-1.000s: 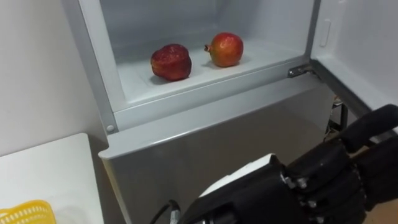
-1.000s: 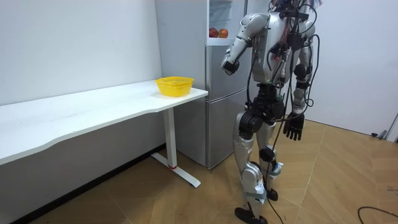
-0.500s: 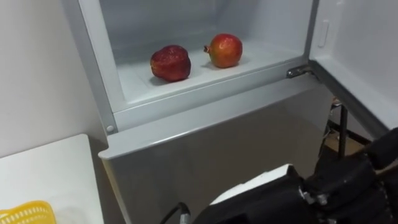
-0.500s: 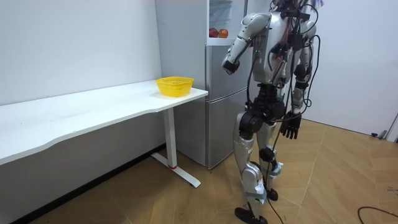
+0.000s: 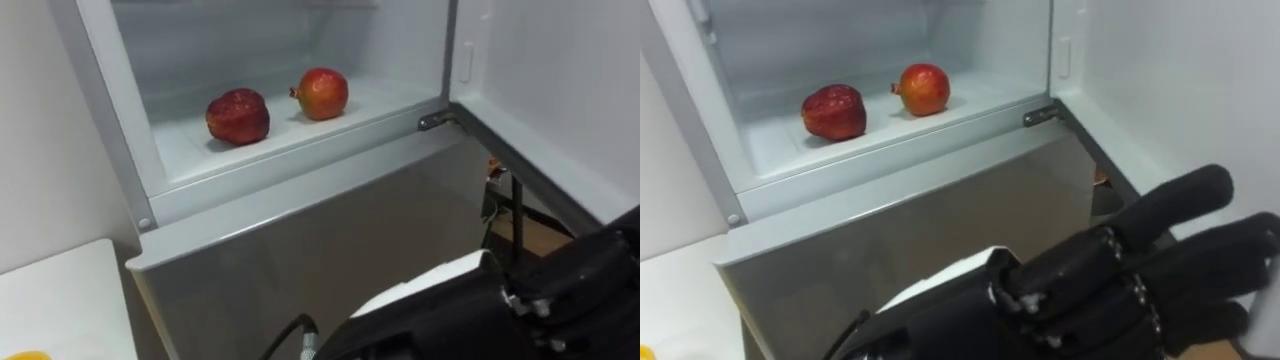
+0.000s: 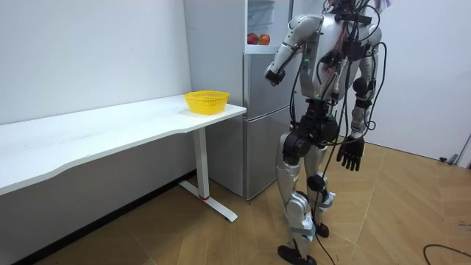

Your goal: Retrieve from the upper fridge

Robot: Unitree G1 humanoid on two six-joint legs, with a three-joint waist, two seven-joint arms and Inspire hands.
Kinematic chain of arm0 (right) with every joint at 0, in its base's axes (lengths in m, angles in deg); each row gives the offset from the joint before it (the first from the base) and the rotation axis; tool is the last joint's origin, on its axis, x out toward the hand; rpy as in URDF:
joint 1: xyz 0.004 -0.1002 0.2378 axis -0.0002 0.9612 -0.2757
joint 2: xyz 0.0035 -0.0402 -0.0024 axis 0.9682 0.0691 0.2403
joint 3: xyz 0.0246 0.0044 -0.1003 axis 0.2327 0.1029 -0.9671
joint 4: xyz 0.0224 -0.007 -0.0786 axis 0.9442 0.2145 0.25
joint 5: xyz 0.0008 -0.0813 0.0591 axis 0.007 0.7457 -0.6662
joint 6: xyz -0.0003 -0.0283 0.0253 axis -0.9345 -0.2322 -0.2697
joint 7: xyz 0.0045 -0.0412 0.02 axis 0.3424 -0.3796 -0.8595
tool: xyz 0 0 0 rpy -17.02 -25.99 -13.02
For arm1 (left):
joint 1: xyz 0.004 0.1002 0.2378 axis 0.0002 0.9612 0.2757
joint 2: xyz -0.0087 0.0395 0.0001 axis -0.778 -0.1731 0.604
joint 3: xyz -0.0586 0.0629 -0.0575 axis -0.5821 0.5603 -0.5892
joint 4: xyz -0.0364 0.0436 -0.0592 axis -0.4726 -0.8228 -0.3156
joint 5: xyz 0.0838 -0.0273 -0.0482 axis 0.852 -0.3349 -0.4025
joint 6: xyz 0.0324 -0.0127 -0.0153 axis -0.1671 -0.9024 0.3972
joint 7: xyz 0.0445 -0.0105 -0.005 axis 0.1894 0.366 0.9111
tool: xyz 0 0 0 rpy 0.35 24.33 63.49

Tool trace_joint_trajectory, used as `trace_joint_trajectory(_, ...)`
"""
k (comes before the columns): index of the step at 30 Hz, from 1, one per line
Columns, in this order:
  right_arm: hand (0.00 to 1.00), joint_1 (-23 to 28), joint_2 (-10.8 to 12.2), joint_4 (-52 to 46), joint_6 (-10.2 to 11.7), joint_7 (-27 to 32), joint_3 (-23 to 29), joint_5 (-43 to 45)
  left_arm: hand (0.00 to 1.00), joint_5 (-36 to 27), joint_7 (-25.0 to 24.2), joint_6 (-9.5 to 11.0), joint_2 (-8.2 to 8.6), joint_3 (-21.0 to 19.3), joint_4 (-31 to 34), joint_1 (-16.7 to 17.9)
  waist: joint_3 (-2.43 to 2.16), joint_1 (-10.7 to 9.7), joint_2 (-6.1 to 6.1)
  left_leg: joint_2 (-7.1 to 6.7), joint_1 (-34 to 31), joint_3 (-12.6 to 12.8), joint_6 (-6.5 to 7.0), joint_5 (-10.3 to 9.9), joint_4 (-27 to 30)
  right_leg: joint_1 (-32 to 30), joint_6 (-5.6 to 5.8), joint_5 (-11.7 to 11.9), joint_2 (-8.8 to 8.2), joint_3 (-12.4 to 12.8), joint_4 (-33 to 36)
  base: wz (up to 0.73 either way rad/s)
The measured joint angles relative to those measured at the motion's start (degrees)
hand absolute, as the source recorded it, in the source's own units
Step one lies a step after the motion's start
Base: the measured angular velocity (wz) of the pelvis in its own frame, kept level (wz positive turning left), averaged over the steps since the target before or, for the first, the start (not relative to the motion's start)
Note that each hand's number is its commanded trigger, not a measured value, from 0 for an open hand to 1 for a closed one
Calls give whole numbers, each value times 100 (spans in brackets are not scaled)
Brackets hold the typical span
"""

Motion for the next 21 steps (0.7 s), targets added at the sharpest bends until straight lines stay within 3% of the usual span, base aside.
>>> trace_joint_trajectory(7,0,-1,-54,-17,-69,-65,20,9,0,-54,93,-17,43,78,-43,-286,19,-70,97,63,84,198,-16,-87,-131,-59,3,60,114,186,2,-15)
trace_joint_trajectory(14,0,9,-66,-26,-69,-129,62,9,0,-59,60,-17,86,76,-168,-407,19,-240,96,108,79,268,-35,-138,-108,-85,-12,71,166,240,57,-8)
trace_joint_trajectory(21,0,-5,-78,-28,-64,-234,105,11,0,-59,63,-17,121,71,-213,-408,21,-255,93,92,114,382,-35,-138,-103,-119,-4,65,179,368,74,-11)
